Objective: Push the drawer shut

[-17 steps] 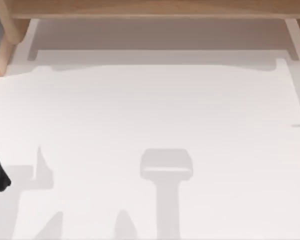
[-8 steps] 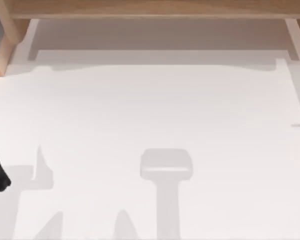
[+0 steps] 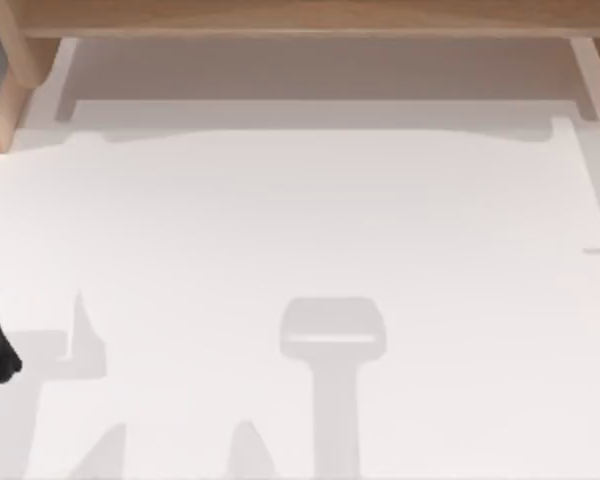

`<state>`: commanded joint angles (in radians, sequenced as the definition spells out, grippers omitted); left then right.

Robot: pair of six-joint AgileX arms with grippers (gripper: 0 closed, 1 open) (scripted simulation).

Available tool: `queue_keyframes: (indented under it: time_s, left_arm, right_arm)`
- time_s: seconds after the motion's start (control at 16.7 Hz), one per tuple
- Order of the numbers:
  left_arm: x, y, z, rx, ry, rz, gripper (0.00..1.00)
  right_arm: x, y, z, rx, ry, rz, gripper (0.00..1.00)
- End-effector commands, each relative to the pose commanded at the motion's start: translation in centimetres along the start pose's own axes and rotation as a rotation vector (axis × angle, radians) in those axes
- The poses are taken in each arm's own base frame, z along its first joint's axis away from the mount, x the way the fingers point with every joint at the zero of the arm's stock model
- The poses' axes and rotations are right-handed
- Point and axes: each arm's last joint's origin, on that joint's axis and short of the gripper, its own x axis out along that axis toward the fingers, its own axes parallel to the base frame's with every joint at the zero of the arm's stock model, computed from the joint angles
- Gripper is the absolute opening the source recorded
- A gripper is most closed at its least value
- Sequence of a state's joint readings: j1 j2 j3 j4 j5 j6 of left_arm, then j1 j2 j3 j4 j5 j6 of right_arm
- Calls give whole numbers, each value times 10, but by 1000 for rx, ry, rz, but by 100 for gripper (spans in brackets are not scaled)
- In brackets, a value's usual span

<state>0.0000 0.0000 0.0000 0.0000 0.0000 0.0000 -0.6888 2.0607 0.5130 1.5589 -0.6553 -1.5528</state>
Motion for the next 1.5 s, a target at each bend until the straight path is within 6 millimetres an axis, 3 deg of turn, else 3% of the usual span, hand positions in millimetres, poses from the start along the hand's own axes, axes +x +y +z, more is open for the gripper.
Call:
queue_keyframes:
  time_s: [0.18, 0.96, 1.5]
  left_arm:
    - [0, 0, 0, 0, 0, 0, 100]
    - [0, 0, 0, 0, 0, 0, 100]
    - [0, 0, 0, 0, 0, 0, 100]
  right_arm:
    - [0, 0, 0, 0, 0, 0, 100]
    - [0, 0, 0, 0, 0, 0, 2]
    - [-1, 1, 0, 5, 3, 4, 0]
